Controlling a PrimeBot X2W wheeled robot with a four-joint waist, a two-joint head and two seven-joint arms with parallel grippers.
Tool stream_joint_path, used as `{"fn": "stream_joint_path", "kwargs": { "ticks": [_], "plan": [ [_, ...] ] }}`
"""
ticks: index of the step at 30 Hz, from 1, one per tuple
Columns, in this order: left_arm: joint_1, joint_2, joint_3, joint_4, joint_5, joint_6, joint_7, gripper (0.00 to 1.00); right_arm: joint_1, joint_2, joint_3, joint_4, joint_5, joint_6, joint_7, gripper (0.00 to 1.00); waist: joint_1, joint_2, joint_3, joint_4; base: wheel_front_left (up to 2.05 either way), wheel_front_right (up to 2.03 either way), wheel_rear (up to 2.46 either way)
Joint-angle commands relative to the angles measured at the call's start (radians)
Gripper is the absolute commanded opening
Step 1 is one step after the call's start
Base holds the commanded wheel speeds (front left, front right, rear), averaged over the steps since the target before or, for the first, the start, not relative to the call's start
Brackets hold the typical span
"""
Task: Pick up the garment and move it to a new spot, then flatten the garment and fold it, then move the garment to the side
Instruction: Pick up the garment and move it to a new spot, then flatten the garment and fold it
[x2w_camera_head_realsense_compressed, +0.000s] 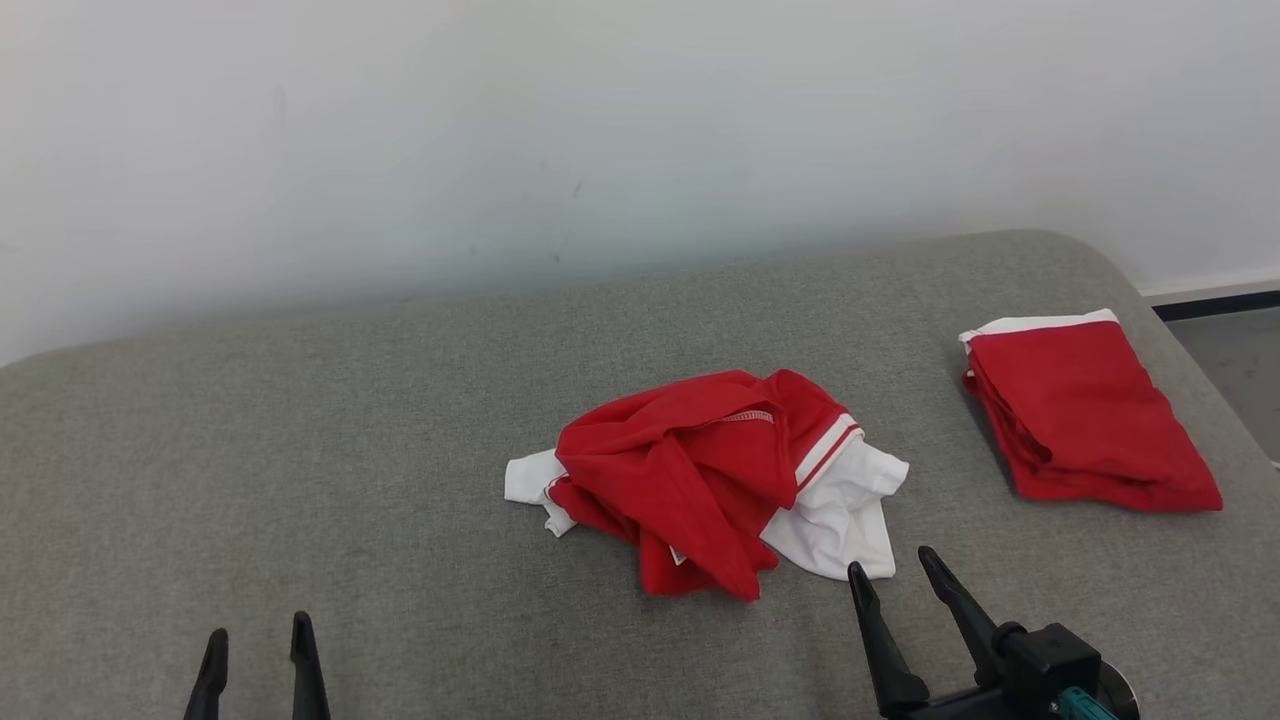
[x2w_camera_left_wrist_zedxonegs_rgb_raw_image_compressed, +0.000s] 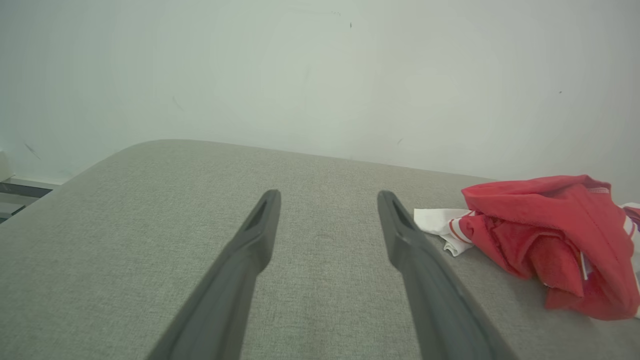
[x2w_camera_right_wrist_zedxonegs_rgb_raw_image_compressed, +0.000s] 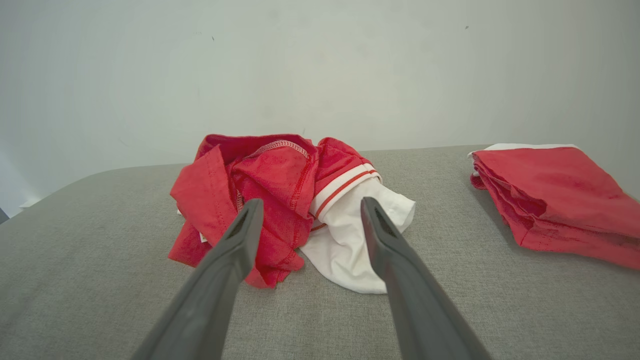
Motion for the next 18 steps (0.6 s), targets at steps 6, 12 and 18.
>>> {"fn": "stream_joint_path", "kwargs": {
  "ticks": [6, 12, 18],
  "plan": [
    [-0.020, -0.012, 0.006, 0.011, 0.013, -0.014, -0.002, 1.00, -0.006, 0.006, 0.006, 0.001, 0.001, -0.003, -0.002, 1.00, 0.0000, 0.0000, 0.006, 0.000, 0.00, 0.00, 0.00],
    [-0.030, -0.019, 0.003, 0.020, 0.021, -0.027, -0.002, 1.00, -0.010, 0.008, 0.009, 0.004, 0.007, -0.003, -0.005, 1.00, 0.0000, 0.0000, 0.013, -0.004, 0.00, 0.00, 0.00],
    [-0.070, -0.020, -0.027, 0.046, 0.039, -0.053, -0.001, 1.00, -0.019, 0.008, 0.015, 0.006, 0.010, -0.003, -0.006, 1.00, 0.0000, 0.0000, 0.028, -0.019, 0.00, 0.00, 0.00]
  ]
}}
